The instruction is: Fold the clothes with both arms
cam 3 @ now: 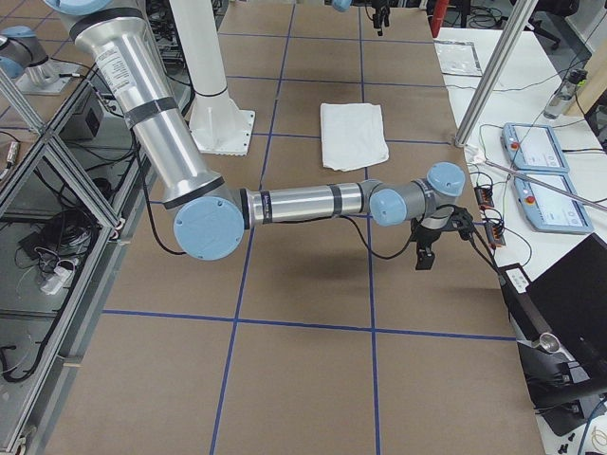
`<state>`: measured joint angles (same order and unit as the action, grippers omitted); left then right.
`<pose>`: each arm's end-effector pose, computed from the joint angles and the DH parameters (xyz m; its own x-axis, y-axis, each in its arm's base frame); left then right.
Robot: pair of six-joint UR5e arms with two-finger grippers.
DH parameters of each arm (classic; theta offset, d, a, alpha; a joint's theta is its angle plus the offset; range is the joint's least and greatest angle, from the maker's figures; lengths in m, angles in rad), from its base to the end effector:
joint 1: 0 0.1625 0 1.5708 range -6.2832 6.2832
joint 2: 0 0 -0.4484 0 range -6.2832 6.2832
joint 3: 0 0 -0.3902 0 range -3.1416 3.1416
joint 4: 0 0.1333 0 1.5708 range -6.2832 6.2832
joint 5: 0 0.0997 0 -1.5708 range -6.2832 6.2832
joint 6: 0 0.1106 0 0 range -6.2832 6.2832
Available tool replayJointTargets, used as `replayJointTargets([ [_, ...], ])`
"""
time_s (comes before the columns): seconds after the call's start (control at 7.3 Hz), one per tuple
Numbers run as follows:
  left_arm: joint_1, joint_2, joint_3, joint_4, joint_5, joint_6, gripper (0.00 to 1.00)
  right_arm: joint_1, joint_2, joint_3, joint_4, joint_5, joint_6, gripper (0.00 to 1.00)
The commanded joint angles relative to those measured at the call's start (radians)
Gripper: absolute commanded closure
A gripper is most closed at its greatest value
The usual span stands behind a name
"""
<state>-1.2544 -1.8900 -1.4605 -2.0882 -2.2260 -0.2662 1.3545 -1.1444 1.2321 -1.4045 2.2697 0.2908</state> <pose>0.1412 -0.6432 0.5067 0.6667 0.4221 -0.6142 -0.0593 0.8516 0.5209 -0.0878 -0.6891 0.5935 0.7426 -0.0376 0.6686 -0.0054 0.9981 0.0622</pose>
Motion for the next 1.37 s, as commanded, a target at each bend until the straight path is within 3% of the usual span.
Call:
replayJointTargets([
  [0.0,-0.124,0.049,-0.093,0.215,-0.081,0.201,0.00,0.089,-0.116,0.086,-0.048,0.074,-0.073,0.00],
  [0.27,-0.154,0.116,-0.126,0.221,-0.069,0.234,0.00,0.106,-0.129,0.098,-0.060,0.074,-0.074,0.00],
  [0.82,-0.262,0.126,0.021,0.218,-0.081,0.376,0.00,0.126,-0.225,0.162,-0.082,0.073,-0.183,0.00],
  [1.1,-0.273,0.130,0.028,0.244,-0.092,0.395,0.00,0.132,-0.267,0.178,-0.070,0.044,-0.171,0.00],
  [1.23,-0.272,0.130,0.029,0.249,-0.109,0.375,0.00,0.132,-0.278,0.238,-0.080,0.042,-0.159,0.00],
])
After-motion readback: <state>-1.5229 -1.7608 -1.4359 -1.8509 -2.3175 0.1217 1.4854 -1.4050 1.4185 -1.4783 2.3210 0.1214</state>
